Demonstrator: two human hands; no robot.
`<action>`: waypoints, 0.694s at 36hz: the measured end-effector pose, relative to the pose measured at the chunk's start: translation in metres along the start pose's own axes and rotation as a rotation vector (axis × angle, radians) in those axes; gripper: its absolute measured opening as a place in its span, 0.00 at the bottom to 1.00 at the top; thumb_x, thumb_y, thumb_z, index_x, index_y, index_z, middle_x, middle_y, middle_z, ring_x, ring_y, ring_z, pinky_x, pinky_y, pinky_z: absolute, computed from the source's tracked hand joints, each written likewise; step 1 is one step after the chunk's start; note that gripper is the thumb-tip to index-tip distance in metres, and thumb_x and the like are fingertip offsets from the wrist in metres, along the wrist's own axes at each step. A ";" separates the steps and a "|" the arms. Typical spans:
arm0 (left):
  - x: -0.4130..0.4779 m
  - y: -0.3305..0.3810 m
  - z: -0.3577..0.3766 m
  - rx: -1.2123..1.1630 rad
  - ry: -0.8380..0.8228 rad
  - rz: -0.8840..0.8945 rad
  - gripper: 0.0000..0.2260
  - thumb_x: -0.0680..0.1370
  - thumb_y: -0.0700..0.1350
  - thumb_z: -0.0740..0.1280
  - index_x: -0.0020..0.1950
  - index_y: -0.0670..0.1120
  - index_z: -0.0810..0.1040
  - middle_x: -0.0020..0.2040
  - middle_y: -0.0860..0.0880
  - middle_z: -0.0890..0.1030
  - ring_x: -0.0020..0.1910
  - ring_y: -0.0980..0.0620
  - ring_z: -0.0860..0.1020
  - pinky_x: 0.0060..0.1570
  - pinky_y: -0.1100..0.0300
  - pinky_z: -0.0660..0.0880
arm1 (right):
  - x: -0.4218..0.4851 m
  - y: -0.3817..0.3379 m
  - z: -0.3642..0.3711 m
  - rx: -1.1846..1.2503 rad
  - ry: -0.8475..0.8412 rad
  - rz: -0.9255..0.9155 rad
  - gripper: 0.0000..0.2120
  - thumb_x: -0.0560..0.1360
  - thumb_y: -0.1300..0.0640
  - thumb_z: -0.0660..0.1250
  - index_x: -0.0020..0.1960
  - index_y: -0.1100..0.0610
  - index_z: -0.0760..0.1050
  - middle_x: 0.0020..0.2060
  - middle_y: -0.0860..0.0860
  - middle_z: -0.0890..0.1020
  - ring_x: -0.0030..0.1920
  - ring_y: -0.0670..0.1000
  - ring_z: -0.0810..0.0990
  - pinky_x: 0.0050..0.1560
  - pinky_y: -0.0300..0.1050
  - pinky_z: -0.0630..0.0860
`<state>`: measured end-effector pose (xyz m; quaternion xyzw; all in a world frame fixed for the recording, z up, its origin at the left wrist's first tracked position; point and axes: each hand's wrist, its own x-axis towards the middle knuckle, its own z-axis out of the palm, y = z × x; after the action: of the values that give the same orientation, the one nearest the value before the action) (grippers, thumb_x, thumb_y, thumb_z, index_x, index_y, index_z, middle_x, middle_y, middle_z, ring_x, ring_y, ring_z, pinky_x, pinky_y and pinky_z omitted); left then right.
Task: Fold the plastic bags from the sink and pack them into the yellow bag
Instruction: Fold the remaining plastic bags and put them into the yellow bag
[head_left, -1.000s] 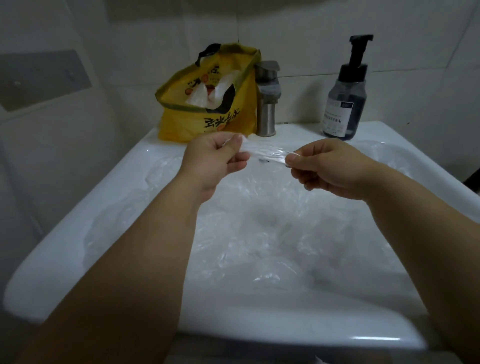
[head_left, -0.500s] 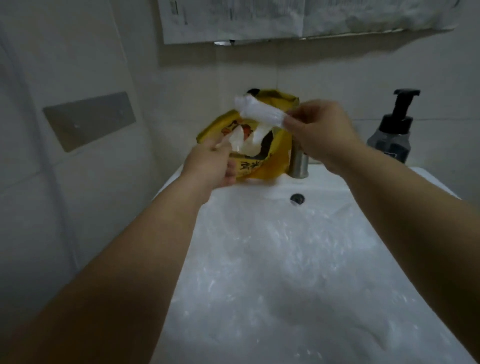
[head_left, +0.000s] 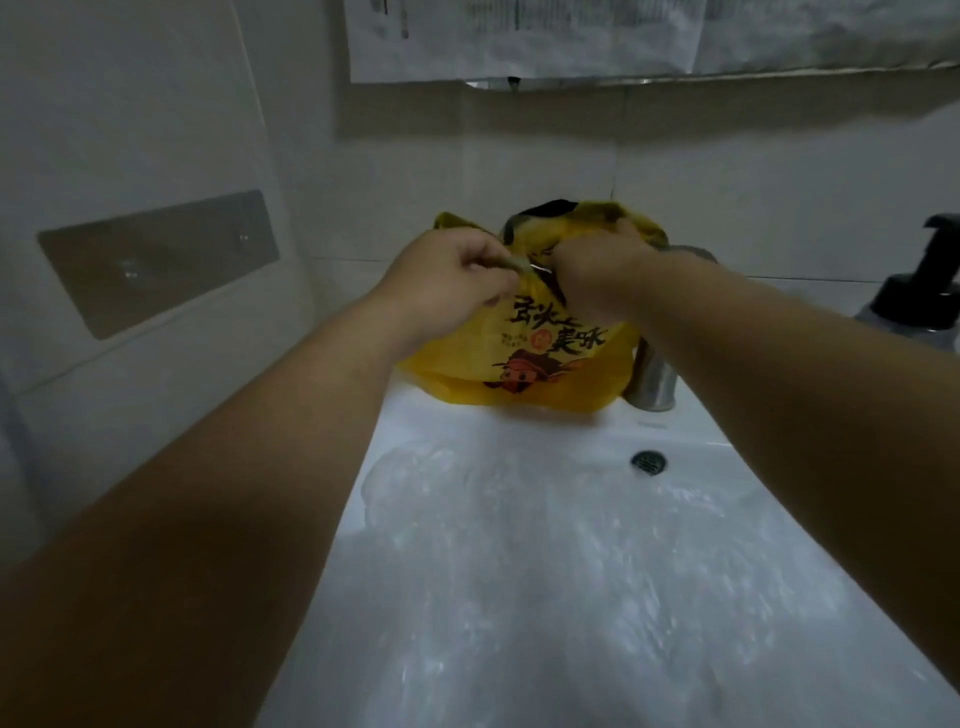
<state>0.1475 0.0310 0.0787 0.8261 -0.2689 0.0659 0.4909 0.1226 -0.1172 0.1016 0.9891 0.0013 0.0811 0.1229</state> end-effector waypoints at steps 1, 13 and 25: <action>0.003 -0.002 0.000 -0.033 0.013 -0.014 0.07 0.75 0.42 0.71 0.40 0.54 0.79 0.37 0.54 0.80 0.35 0.61 0.77 0.34 0.70 0.71 | 0.004 0.004 0.000 -0.031 -0.030 0.006 0.11 0.77 0.63 0.59 0.37 0.56 0.64 0.33 0.50 0.66 0.45 0.53 0.67 0.61 0.55 0.66; 0.036 -0.019 0.004 -0.288 0.190 -0.178 0.05 0.77 0.43 0.68 0.43 0.52 0.78 0.43 0.52 0.81 0.46 0.54 0.79 0.43 0.59 0.74 | 0.020 0.035 -0.007 0.484 0.287 -0.073 0.22 0.80 0.43 0.58 0.53 0.60 0.78 0.42 0.54 0.77 0.44 0.54 0.76 0.38 0.43 0.65; 0.024 -0.030 0.023 -0.289 0.034 -0.156 0.54 0.72 0.46 0.75 0.77 0.53 0.32 0.74 0.49 0.67 0.70 0.50 0.69 0.67 0.49 0.69 | 0.022 0.046 -0.005 0.643 0.099 0.033 0.13 0.75 0.42 0.67 0.46 0.53 0.72 0.36 0.46 0.73 0.35 0.44 0.71 0.31 0.38 0.64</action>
<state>0.1796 0.0134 0.0532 0.7639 -0.2025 0.0023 0.6127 0.1431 -0.1597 0.1208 0.9720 0.0168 0.1266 -0.1973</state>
